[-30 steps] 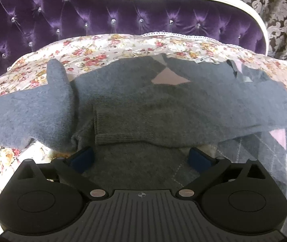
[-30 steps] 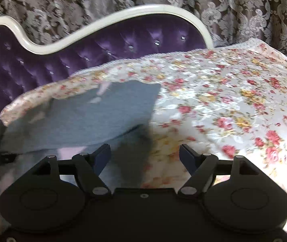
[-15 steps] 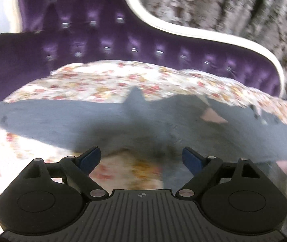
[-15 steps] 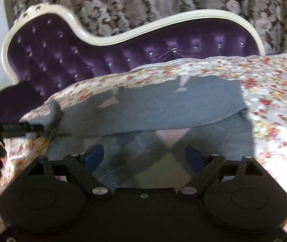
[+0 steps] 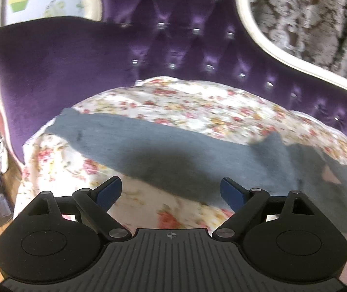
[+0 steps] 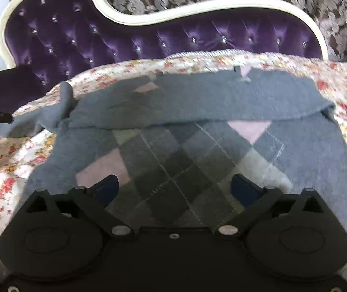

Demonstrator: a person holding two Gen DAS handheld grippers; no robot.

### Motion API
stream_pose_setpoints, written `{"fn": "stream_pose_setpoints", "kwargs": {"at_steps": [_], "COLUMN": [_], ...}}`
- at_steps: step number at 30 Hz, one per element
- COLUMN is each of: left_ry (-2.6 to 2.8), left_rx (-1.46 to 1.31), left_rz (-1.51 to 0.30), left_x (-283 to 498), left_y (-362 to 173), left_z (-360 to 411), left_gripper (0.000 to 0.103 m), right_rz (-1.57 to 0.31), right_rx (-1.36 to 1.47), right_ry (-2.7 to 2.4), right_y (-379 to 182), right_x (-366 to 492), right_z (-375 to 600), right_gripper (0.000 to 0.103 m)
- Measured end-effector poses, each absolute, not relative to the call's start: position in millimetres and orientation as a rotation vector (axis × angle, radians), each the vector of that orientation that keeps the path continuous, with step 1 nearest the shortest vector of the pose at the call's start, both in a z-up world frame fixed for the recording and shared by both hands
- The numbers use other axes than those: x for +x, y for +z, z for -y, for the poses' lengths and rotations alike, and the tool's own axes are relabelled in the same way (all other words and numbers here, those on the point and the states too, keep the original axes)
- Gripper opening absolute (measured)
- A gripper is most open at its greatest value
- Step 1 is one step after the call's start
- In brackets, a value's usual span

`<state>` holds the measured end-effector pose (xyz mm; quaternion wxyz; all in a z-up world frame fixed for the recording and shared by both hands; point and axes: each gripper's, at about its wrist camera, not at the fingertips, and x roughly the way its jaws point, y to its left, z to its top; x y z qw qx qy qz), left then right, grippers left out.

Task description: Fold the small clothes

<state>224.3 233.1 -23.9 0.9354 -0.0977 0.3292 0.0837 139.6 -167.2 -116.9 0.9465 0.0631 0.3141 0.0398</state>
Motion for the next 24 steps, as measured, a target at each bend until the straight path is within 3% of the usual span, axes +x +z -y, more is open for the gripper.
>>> {"fn": "stream_pose_setpoints", "kwargs": {"at_steps": [24], "left_ry": [0.334], "left_rx": [-0.378], "left_rz": [-0.685], "left_x": [256], "left_y": [-52], "left_z": [-341], "left_gripper": [0.089], "right_rz": [-0.608], "right_rx": [0.025], "right_ry": [0.038], "right_y": [-126], "right_x": [135], "right_z": [151], "right_gripper": [0.100]}}
